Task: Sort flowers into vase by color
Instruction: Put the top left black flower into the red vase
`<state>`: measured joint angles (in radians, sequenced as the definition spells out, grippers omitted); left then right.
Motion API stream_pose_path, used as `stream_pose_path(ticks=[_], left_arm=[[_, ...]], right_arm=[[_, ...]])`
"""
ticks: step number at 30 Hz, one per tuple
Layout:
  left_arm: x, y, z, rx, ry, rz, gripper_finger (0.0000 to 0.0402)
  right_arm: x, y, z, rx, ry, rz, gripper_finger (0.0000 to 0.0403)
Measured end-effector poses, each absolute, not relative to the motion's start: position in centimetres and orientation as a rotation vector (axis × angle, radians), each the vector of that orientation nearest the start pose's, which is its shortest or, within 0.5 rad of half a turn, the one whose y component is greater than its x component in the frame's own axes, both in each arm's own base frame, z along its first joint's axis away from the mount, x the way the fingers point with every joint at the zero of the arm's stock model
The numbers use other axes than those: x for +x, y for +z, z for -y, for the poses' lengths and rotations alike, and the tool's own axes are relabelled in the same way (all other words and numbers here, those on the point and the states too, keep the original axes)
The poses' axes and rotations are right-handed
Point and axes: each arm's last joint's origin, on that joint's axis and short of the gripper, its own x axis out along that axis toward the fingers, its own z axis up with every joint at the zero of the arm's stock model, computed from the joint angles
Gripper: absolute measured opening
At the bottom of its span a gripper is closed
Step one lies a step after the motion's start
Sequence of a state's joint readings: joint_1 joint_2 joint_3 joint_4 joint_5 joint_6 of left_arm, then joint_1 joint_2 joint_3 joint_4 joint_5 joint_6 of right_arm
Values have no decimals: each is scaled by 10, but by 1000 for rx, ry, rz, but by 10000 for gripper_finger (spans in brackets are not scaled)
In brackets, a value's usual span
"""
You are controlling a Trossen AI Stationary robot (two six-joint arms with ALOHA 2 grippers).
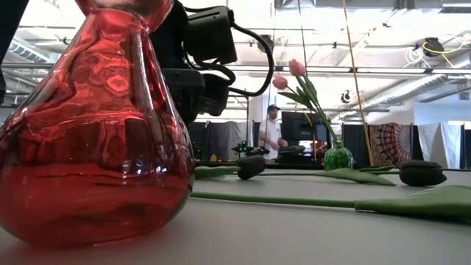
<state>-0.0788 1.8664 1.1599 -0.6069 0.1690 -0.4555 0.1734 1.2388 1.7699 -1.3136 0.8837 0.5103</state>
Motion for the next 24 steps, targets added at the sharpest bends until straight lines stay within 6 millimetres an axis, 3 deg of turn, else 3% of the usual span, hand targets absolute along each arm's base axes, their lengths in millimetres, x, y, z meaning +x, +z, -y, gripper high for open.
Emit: stream_pose_path(ticks=[8,17,24], left_arm=[[346,151,33,-516,100,-1351,64],[362,175,35,-491,54,-1288,64],[367,184,33,-434,86,-1245,124]], right_arm=[[177,468,-8,60,-818,-497,157],[177,468,-8,45,-813,-504,157],[177,468,-8,49,-814,-502,157]])
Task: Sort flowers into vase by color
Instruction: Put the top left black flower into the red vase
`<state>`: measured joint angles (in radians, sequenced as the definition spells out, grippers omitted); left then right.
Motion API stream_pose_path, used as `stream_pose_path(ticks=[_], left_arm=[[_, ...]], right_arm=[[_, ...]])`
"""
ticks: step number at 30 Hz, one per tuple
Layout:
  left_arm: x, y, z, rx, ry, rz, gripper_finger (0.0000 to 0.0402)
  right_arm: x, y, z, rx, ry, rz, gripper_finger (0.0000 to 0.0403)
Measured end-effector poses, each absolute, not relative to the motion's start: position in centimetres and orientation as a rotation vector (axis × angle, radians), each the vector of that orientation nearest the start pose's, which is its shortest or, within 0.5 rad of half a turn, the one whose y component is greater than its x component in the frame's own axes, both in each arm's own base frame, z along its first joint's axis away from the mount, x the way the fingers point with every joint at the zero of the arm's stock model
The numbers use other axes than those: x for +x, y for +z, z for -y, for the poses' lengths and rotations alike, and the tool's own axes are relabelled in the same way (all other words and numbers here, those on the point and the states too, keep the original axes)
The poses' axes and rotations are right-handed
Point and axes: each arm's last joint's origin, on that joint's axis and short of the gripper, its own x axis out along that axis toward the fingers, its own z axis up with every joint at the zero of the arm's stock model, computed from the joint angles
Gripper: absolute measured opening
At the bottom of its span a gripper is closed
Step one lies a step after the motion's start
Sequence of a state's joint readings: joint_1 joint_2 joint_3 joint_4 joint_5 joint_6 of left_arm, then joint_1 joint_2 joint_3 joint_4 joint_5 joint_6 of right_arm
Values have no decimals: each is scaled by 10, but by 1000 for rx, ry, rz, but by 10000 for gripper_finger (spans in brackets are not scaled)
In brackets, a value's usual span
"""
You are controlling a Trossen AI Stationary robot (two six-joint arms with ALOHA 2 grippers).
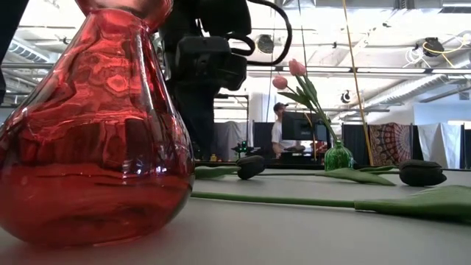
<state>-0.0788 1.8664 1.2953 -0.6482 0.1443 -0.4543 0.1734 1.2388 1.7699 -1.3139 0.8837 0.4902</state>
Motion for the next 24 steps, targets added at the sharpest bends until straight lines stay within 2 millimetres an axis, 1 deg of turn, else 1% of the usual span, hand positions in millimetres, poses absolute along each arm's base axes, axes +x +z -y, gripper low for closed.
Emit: stream_pose_path(ticks=[3,5,10,17,21,24], left_arm=[[367,183,32,-384,96,-1237,152],[367,183,30,-354,83,-1236,161],[368,183,20,-318,74,-1233,163],[361,181,1,-229,96,-1301,163],[359,180,-3,-149,100,-1326,164],[359,180,-5,-135,97,-1323,164]], right_arm=[[177,468,-8,65,-818,-495,157],[177,468,-8,72,-818,-492,157],[178,468,-9,92,-798,-494,157],[178,468,-9,109,-802,-487,157],[178,468,-9,112,-803,-485,157],[178,468,-9,137,-809,-474,157]])
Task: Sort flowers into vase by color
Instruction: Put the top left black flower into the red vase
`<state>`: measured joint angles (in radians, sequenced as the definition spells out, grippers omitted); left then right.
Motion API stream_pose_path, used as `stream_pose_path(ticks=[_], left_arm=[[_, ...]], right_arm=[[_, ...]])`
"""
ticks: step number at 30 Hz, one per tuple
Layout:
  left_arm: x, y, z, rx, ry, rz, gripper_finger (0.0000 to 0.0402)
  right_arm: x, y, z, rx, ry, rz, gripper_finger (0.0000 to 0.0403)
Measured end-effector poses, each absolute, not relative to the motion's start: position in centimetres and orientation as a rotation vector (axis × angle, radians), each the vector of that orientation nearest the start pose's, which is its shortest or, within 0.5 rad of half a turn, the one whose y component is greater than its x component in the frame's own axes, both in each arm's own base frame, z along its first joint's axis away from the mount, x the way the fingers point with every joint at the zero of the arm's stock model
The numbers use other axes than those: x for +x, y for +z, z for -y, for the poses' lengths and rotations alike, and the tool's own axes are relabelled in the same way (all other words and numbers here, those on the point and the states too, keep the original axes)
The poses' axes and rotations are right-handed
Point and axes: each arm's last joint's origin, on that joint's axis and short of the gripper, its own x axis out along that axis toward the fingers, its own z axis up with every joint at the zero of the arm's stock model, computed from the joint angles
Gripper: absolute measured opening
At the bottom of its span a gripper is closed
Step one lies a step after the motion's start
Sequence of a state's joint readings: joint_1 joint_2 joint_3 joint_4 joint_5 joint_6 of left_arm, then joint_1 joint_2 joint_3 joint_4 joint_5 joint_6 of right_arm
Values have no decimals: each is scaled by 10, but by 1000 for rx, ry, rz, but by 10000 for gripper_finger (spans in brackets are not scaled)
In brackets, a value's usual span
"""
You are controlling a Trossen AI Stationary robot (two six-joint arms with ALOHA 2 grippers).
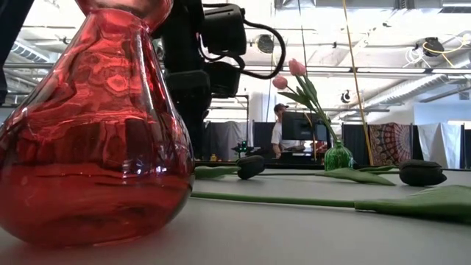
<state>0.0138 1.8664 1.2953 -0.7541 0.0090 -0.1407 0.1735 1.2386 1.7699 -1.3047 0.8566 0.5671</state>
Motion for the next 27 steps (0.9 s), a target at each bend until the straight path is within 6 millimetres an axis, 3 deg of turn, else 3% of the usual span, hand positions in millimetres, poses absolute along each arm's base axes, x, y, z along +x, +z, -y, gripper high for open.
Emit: stream_pose_path(ticks=[4,12,27], left_arm=[[361,176,-5,-114,86,-1323,164],[363,147,-4,-111,90,-1433,164],[366,143,-4,-159,49,-1432,164]], right_arm=[[178,469,-9,147,-811,-467,157],[179,468,-10,143,-784,-483,157],[179,468,-10,147,-786,-481,157]])
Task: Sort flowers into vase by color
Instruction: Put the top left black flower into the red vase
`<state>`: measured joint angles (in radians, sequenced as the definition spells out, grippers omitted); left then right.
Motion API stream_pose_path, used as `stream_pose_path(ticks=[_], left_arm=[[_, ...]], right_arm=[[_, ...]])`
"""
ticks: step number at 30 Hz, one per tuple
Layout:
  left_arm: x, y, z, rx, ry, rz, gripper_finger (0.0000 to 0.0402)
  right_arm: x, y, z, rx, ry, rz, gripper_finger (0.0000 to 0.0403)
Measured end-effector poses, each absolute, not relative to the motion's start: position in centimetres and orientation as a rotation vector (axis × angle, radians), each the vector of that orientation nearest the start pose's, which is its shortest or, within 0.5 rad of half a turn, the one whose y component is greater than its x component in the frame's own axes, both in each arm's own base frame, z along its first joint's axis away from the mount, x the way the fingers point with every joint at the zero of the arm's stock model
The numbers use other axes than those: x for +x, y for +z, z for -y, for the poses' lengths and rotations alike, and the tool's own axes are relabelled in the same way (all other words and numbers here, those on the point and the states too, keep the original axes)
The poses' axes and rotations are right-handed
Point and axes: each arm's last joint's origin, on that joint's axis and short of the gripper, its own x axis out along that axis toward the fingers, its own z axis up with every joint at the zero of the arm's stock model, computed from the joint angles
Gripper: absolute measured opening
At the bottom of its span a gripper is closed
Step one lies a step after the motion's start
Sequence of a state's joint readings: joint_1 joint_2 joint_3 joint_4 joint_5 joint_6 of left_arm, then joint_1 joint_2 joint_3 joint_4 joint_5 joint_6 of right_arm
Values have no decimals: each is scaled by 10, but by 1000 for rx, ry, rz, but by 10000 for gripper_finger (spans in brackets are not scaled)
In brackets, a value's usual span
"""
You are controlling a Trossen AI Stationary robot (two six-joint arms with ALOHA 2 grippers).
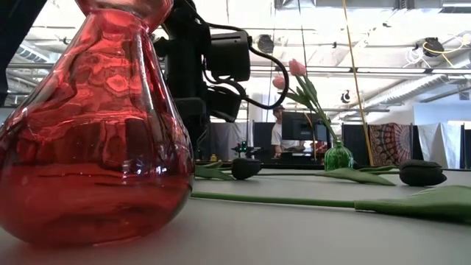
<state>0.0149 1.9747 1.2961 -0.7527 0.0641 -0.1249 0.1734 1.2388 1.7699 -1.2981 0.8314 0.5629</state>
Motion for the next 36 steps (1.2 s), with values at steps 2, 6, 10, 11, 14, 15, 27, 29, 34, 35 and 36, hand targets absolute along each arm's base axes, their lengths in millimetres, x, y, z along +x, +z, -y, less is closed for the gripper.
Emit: stream_pose_path(ticks=[2,6,10,11,14,15,27,29,34,35,36], left_arm=[[366,144,-2,-162,40,-1429,164],[366,143,-2,-168,34,-1428,164],[366,143,-2,-191,50,-1428,163],[366,143,-1,-191,49,-1428,163],[366,143,-1,-204,61,-1428,149],[366,143,-1,-210,63,-1429,141],[366,143,2,-266,7,-1435,10],[366,143,3,-273,10,-1436,10],[365,144,9,-275,5,-1440,7],[365,145,11,-272,-1,-1440,6],[364,145,14,-273,-9,-1441,6]], right_arm=[[179,468,-10,146,-788,-480,157],[179,468,-10,144,-789,-480,157],[179,468,-9,143,-789,-480,157],[179,468,-10,143,-789,-480,157],[179,468,-10,137,-787,-483,157],[179,468,-9,134,-787,-484,157],[179,468,-9,107,-779,-496,157],[179,468,-9,95,-776,-501,157],[179,468,-10,89,-774,-503,157],[179,468,-10,88,-774,-504,157],[179,468,-10,88,-774,-504,157]])
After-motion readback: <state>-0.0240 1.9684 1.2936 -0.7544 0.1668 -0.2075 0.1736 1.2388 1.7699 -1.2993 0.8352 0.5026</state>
